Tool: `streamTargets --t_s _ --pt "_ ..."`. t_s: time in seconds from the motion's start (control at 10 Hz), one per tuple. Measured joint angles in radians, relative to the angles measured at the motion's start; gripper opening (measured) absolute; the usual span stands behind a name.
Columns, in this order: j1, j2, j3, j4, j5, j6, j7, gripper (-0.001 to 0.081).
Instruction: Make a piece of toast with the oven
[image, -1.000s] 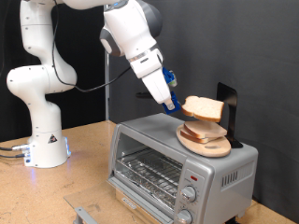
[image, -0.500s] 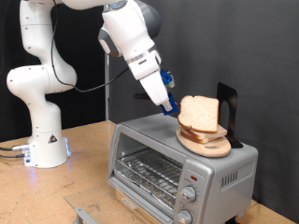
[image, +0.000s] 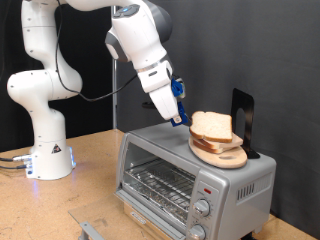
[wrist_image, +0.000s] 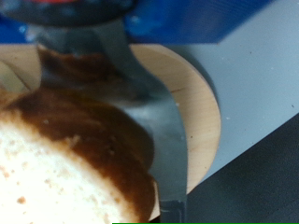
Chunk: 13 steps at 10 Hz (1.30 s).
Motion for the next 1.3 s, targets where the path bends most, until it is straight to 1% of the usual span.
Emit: streamTargets --t_s 0.8,1.0,1.1,1.3 --pt "-0.009 0.018 0.0 -0.004 -0.002 0.022 0.013 0.0394" --pt "-0.008 0.022 0.008 -0.009 -0.011 0.044 0.004 0.0394" --pt "-0.001 0.027 0.02 -0.012 -0.012 0.066 -0.027 0.0394" --pt "0.03 0.032 0.047 -0.019 0.001 0.093 -0.116 0.0394"
